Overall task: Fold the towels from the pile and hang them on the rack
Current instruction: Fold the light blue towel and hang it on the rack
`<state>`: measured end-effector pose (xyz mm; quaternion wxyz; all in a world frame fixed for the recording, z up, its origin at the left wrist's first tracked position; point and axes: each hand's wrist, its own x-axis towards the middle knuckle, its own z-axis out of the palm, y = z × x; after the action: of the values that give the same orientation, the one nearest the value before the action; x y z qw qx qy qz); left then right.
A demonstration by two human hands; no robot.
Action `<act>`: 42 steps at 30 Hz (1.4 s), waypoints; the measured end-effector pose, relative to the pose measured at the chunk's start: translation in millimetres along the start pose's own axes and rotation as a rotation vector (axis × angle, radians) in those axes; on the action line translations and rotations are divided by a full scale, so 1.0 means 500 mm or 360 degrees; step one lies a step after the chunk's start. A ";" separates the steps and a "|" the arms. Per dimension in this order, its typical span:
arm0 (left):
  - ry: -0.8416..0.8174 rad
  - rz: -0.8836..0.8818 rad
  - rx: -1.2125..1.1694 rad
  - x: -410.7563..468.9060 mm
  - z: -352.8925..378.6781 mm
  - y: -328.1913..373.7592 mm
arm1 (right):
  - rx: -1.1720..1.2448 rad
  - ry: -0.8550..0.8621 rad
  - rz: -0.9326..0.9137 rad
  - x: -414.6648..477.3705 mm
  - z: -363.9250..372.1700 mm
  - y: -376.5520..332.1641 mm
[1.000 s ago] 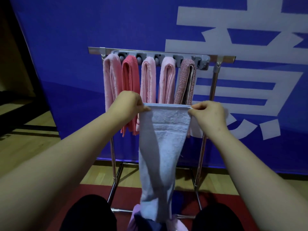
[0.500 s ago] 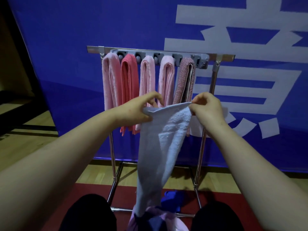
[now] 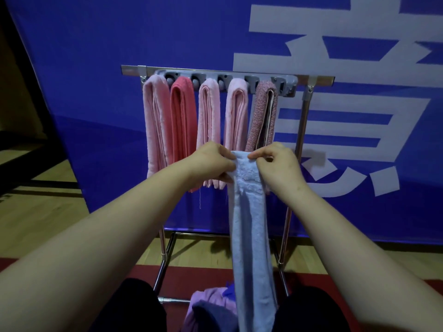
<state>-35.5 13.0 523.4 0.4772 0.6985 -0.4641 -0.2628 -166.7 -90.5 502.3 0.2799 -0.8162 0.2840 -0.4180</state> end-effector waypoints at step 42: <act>0.0009 -0.0022 -0.0263 0.013 0.016 -0.022 | 0.0400 -0.0169 0.0217 -0.021 0.006 -0.027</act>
<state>-34.9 5.2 510.5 0.5328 0.6605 -0.4347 -0.3014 -166.2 -73.4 504.8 0.4222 -0.7746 0.2690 -0.3865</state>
